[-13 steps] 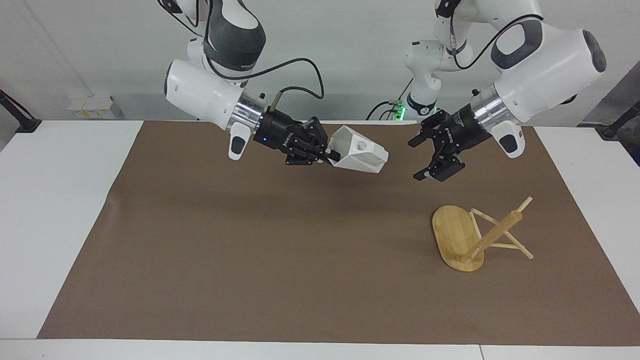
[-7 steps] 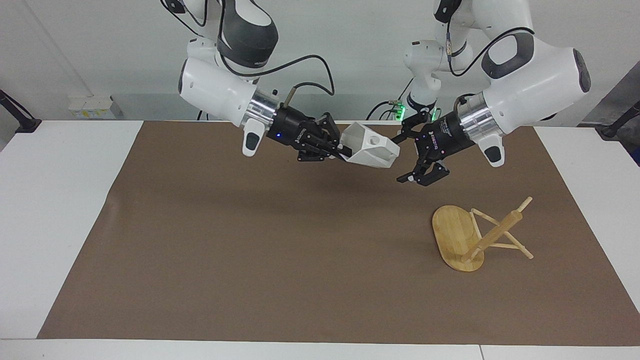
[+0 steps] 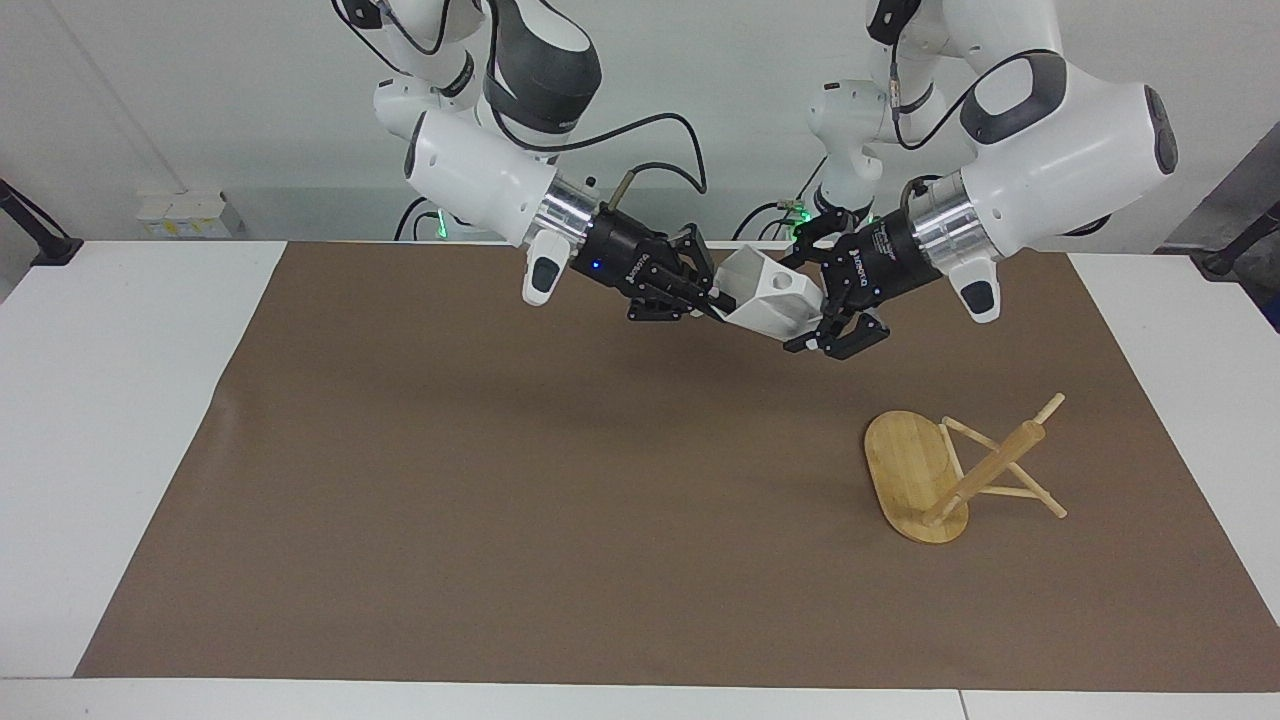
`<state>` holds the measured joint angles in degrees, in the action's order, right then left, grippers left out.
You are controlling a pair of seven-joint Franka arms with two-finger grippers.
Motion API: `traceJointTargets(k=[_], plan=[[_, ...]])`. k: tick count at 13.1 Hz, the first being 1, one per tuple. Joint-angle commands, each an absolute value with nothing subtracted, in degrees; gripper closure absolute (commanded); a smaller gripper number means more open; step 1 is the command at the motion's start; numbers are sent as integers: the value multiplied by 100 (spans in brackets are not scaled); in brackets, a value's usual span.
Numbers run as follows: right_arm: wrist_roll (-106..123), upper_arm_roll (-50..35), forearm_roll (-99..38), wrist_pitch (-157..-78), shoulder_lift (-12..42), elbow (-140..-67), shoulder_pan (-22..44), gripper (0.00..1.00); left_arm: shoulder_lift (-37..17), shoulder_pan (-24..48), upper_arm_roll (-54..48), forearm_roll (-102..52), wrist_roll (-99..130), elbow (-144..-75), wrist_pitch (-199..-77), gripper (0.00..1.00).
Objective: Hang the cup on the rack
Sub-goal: 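Grasp the cup with the left gripper from the right gripper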
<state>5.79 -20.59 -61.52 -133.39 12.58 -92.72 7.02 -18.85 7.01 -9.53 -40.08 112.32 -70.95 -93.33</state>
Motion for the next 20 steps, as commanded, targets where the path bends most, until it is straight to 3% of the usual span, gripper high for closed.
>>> traceJointTargets(k=[1,10,11,12,14,15,20], plan=[[519,-2118,-6240,-13333,1248,-9202,747,100,-1890,747,-932,-3903,11321,-7049,-9264,0],[308,-2109,-6240,-13333,1248,-9202,712,100,-1749,624,-923,-3586,11224,-7321,-9167,0],[308,-2109,-6240,-13333,1248,-9193,703,100,-1749,624,-932,-3595,11224,-7304,-9141,8],[308,-2109,-6240,-13333,1248,-9193,703,100,-1749,624,-940,-3595,11224,-7304,-9132,39],[308,-2109,-6240,-13333,1248,-9193,703,100,-1749,624,-932,-3647,11215,-7295,-9141,90],[308,-2109,-6240,-13333,1248,-9202,703,100,-1749,624,-932,-3656,11206,-7295,-9149,100],[299,-2101,-6240,-13333,1248,-9202,703,100,-1723,598,-905,-3665,11197,-7286,-9202,100]])
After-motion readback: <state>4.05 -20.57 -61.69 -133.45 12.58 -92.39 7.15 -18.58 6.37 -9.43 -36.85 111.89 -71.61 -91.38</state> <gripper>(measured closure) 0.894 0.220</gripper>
